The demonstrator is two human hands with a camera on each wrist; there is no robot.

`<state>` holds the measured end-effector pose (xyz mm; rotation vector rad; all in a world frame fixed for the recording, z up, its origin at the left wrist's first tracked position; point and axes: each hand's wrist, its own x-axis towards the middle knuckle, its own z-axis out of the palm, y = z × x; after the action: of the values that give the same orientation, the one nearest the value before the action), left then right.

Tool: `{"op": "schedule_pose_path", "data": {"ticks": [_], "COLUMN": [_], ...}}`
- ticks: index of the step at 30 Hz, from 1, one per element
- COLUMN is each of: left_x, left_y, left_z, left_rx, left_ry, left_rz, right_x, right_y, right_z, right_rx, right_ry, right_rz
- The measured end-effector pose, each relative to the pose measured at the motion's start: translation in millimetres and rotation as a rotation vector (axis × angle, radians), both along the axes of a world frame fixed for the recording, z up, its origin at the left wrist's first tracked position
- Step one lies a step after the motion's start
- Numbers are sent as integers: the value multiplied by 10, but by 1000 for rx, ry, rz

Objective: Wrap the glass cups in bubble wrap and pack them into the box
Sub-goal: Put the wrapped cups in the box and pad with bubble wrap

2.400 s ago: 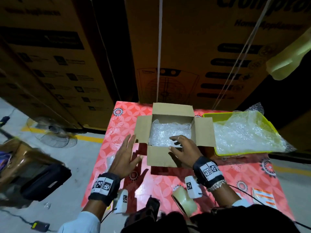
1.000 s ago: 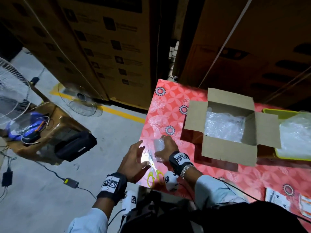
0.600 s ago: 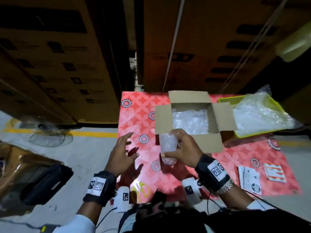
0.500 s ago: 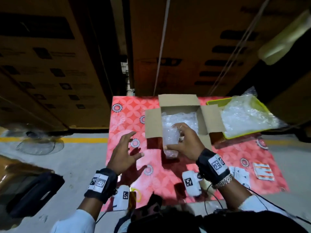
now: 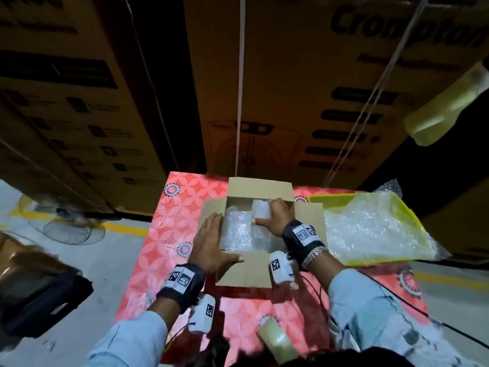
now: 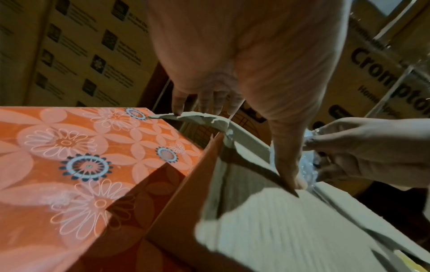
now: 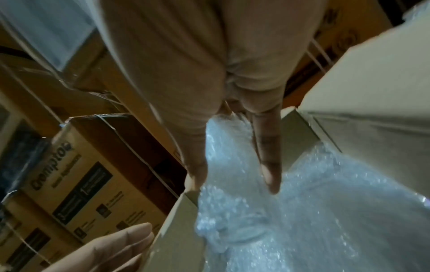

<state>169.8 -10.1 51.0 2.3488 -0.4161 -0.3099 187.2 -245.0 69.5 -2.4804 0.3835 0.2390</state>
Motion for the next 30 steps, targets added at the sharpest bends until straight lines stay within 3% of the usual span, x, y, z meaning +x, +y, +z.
{"op": "schedule_pose_path", "data": {"ticks": [5, 10, 27, 30], "left_x": [-109, -186, -153, -156], "left_y": [-118, -145, -101, -71], "left_z": [-134, -175, -279, -294], "left_rx": [34, 8, -66, -50], "left_ry": [77, 94, 71, 61], "left_rz": [81, 131, 98, 75], "right_x": [325, 356, 204, 145], "right_y": [-23, -97, 48, 61], "right_z": [-274, -509, -616, -451], "right_rx": [-56, 52, -42, -65], "right_ry": [249, 381, 312, 322], "right_rz": [153, 110, 105, 99]}}
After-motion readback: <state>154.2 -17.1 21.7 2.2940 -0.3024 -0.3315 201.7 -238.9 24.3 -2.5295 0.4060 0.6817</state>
